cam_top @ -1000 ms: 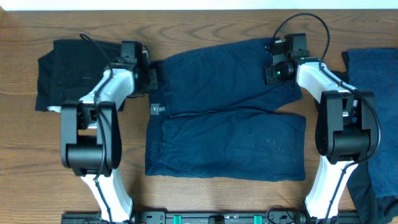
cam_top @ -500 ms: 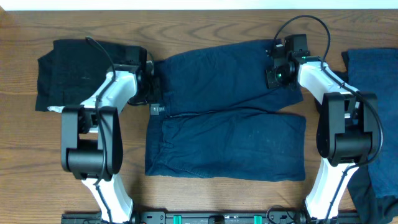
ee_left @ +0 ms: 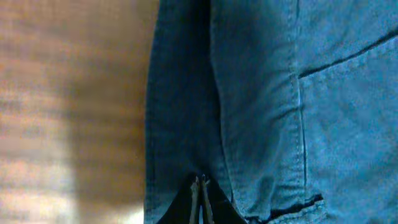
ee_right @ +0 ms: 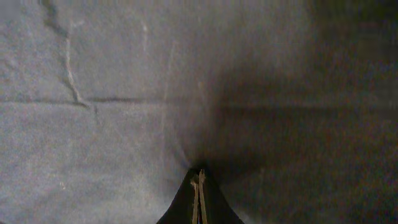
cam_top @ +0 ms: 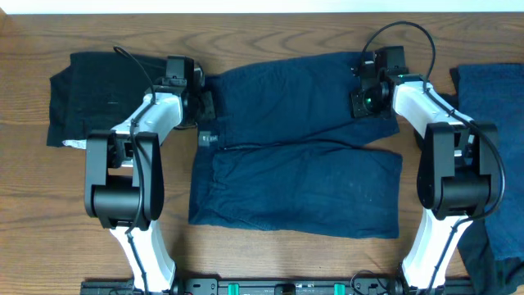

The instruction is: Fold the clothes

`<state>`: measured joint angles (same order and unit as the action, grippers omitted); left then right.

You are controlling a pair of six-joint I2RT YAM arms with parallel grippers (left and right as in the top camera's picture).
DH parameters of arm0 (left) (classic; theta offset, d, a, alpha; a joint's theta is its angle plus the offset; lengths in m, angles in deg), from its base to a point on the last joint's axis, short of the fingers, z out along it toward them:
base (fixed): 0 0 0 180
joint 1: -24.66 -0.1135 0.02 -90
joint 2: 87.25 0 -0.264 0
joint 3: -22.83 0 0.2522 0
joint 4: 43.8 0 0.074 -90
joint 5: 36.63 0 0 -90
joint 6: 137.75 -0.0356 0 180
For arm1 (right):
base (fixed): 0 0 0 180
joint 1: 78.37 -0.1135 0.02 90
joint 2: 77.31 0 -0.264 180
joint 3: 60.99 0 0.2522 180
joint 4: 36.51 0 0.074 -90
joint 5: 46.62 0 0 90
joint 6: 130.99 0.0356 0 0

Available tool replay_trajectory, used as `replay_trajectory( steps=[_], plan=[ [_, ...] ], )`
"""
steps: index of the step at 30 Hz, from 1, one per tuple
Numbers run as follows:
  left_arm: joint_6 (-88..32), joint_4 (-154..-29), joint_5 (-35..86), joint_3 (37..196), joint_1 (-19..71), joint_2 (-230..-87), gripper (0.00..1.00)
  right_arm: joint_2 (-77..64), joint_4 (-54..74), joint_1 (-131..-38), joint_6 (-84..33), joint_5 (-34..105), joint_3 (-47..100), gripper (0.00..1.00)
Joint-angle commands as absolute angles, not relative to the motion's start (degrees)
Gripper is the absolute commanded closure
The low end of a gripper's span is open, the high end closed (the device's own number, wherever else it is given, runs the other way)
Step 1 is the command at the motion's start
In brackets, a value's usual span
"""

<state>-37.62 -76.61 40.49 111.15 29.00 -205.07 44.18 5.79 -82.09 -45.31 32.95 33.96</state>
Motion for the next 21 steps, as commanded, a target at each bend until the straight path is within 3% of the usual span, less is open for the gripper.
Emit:
replay_trajectory(
  steps=[1,8,12,21],
  plan=[
    [-37.90,-76.39,42.11,109.30,28.69,-211.74,0.94,47.24,4.91,-82.07,-44.23,34.48,32.84,0.99],
    [-40.46,-70.62,42.28,109.30,27.88,-213.07,0.94,49.75,-0.03,-82.07,-44.23,37.41,32.84,0.99],
    [-42.45,-69.09,42.24,110.48,27.84,-212.39,0.94,50.28,-3.26,-82.03,-44.23,37.30,32.95,0.94],
    [-41.95,-88.17,41.36,117.36,27.84,-197.86,0.90,41.03,5.31,-82.00,-44.23,35.48,39.01,0.73]
  ],
)
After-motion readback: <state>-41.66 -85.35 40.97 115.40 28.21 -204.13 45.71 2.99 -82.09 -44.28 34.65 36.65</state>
